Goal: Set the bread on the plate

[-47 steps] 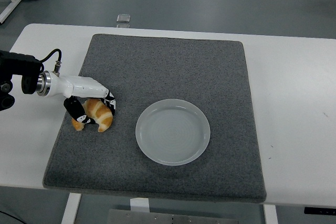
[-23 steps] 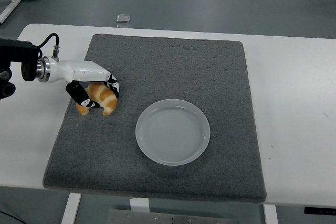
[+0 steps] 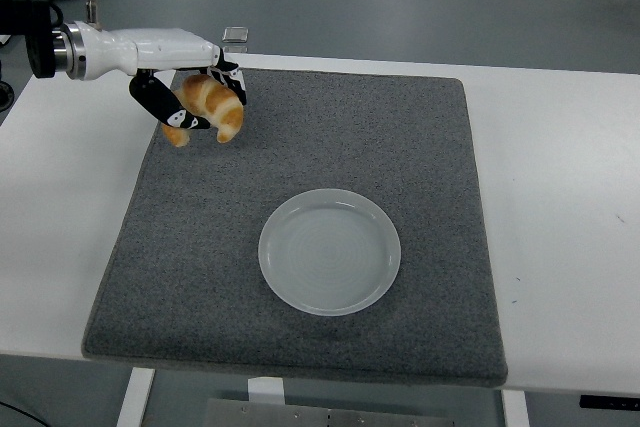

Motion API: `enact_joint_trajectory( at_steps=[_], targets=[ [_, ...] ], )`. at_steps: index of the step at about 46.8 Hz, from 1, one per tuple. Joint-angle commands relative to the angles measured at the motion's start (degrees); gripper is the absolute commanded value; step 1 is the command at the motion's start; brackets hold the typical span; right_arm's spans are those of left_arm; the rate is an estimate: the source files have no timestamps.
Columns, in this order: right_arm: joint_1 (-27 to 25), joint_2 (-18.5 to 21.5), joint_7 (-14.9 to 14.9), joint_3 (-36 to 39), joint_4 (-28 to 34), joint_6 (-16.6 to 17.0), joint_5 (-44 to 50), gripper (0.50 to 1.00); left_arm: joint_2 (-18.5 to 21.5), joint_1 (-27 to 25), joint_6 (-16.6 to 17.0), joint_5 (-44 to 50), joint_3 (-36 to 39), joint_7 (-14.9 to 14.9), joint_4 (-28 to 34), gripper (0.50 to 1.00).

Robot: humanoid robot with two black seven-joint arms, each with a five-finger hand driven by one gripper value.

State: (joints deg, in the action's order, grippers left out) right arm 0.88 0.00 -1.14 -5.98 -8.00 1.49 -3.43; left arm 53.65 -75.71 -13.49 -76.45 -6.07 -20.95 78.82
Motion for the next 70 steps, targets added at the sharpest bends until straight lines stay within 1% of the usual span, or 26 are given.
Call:
enact_joint_trajectory(
  at_steps=[1, 4, 9, 17, 25, 34, 52, 63, 70],
  targets=[
    [0.0, 0.0, 0.0, 0.0, 0.0, 0.0, 0.0, 0.952, 0.1, -0.3, -1.9, 1.0, -2.4, -0.9, 0.1, 0.5],
    [0.0, 0.0, 0.0, 0.0, 0.0, 0.0, 0.0, 0.952, 0.2, -0.1, -2.2, 1.0, -4.9, -1.0, 0.5, 0.5],
    [0.0, 0.0, 0.0, 0.0, 0.0, 0.0, 0.0, 0.952, 0.1, -0.2, -2.2, 1.0, -7.1, -1.1, 1.9, 0.5],
    [0.0, 0.0, 0.0, 0.0, 0.0, 0.0, 0.0, 0.952, -0.8, -0.1, -2.4, 1.0, -8.7, -1.6, 3.9, 0.5],
    [0.0, 0.0, 0.0, 0.0, 0.0, 0.0, 0.0, 0.952, -3.4, 0.0, -2.4, 1.0, -8.7, -1.6, 6.1, 0.5],
    [0.0, 0.0, 0.0, 0.0, 0.0, 0.0, 0.0, 0.952, -7.4, 0.1, -2.4, 0.9, -8.7, -1.6, 6.3, 0.5],
    [0.0, 0.0, 0.0, 0.0, 0.0, 0.0, 0.0, 0.952, -15.3, 1.6, -2.7, -0.8, -7.0, -0.9, 6.2, 0.5],
    [0.0, 0.0, 0.0, 0.0, 0.0, 0.0, 0.0, 0.952, -18.2, 1.6, -2.7, -5.9, -2.7, 0.4, 6.1, 0.5],
    [0.0, 0.0, 0.0, 0.0, 0.0, 0.0, 0.0, 0.952, -19.1, 1.9, -2.6, -8.7, -0.5, 0.9, 5.9, 0.5]
  ],
)
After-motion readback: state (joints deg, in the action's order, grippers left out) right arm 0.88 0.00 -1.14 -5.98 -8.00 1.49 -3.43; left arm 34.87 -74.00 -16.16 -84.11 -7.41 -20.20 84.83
